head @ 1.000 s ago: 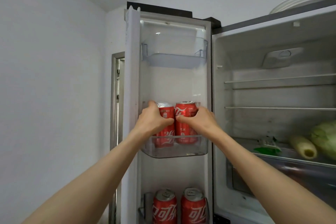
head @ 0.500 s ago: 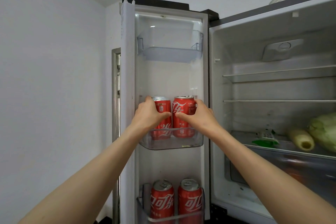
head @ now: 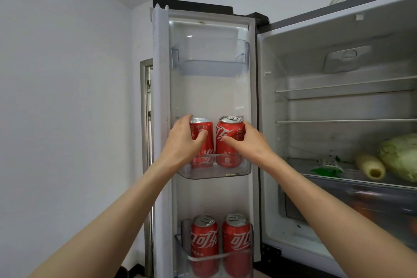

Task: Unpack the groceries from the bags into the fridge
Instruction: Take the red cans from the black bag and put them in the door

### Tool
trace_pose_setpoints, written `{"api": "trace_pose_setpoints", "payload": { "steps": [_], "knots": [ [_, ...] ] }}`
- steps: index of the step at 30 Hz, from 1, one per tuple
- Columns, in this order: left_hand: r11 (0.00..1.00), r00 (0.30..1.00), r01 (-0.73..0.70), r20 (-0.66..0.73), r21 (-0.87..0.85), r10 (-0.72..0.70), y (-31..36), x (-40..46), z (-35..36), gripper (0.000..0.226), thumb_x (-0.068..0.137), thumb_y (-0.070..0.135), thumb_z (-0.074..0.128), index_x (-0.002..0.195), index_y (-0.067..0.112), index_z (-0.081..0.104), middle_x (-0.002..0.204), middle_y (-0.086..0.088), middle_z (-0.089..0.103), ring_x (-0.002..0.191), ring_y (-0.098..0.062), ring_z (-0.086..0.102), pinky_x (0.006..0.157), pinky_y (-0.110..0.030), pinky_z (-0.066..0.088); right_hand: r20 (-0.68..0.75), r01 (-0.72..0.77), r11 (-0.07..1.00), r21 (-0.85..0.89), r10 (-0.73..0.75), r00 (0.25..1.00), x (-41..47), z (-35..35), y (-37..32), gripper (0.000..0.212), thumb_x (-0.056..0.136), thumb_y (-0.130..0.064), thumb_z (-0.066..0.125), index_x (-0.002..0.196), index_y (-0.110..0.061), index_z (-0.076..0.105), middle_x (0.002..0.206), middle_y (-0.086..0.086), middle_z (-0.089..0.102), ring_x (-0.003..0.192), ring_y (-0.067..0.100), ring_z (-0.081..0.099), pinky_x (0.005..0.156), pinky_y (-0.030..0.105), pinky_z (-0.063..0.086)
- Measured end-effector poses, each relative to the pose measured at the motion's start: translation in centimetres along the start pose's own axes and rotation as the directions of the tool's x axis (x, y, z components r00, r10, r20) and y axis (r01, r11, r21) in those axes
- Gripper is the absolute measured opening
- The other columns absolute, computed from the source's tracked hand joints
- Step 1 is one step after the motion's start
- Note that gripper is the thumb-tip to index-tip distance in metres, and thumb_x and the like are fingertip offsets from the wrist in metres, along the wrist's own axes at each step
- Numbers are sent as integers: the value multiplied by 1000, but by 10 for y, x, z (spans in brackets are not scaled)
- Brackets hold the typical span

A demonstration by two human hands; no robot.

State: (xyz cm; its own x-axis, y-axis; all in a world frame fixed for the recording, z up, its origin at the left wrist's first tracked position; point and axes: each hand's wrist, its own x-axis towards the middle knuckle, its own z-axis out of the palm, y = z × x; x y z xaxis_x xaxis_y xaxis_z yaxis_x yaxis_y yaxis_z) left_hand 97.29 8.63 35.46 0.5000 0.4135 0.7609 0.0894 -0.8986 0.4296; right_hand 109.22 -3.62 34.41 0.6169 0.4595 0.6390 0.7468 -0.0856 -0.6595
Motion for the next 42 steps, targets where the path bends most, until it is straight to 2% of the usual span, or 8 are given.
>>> {"api": "trace_pose_setpoints", "payload": {
  "steps": [5, 10, 16, 21, 25, 31, 38, 42],
  "knots": [
    [996, 995, -83, 65, 15, 82, 2, -7, -3, 41, 94, 28, 47, 132, 13, 45, 132, -7, 50, 121, -18, 45, 91, -20, 30, -62, 17, 998, -68, -21, 998, -1, 0, -4, 56, 76, -39, 72, 123, -17, 51, 113, 0, 62, 101, 15, 58, 89, 35, 52],
    [994, 989, -107, 106, 37, 103, -2, -7, -4, 41, 98, 27, 40, 136, 13, 41, 140, -5, 40, 127, -17, 39, 98, -20, 28, -76, 10, 982, -190, -25, 997, 8, 7, -13, 56, 75, -50, 68, 116, -17, 51, 108, 3, 64, 98, 20, 61, 82, 36, 53],
    [989, 981, -141, 139, 50, 133, -3, -5, -1, 44, 99, 27, 36, 141, 12, 34, 151, -3, 27, 135, -16, 30, 106, -24, 24, -104, -78, 981, -176, 60, 993, 17, 13, -12, 65, 80, -52, 63, 125, -12, 38, 118, 10, 57, 104, 28, 59, 85, 40, 52],
    [988, 977, -136, 176, 71, 122, -1, -3, 2, 47, 99, 28, 35, 143, 12, 30, 154, -3, 20, 138, -16, 26, 108, -25, 22, -113, -35, 971, -235, 9, 994, 21, 14, -8, 50, 86, -44, 59, 122, -11, 52, 116, 10, 63, 105, 27, 60, 90, 39, 50],
    [988, 969, -130, 221, 80, 110, 1, -2, -1, 49, 99, 28, 36, 143, 11, 29, 155, -2, 18, 138, -17, 26, 109, -25, 22, -54, 3, 951, -308, -21, 998, 17, 13, -8, 50, 89, -39, 58, 128, -10, 50, 120, 11, 61, 105, 25, 61, 89, 38, 52],
    [984, 968, -156, 210, 84, 136, 5, -8, -8, 49, 98, 26, 38, 144, 10, 27, 152, -2, 24, 136, -17, 30, 104, -21, 23, -24, 35, 922, -385, -48, 999, 6, 8, -7, 52, 92, -36, 54, 136, -12, 42, 128, 10, 55, 115, 26, 54, 96, 41, 48],
    [982, 965, -177, 206, 63, 161, 4, -20, -12, 50, 98, 26, 40, 144, 14, 26, 151, -2, 28, 133, -17, 34, 105, -23, 27, -27, 71, 903, -425, -91, 996, -12, 5, -13, 51, 94, -36, 48, 138, -13, 39, 136, 10, 48, 123, 26, 47, 101, 42, 41],
    [971, 966, -215, 170, 100, 196, 1, -30, -23, 53, 97, 25, 40, 146, 14, 22, 154, -3, 20, 142, -17, 17, 111, -22, 15, -10, 179, 855, -486, -211, 977, -28, 12, -28, 56, 94, -36, 47, 142, -12, 31, 147, 9, 35, 135, 24, 33, 110, 36, 27]
  ]
}}
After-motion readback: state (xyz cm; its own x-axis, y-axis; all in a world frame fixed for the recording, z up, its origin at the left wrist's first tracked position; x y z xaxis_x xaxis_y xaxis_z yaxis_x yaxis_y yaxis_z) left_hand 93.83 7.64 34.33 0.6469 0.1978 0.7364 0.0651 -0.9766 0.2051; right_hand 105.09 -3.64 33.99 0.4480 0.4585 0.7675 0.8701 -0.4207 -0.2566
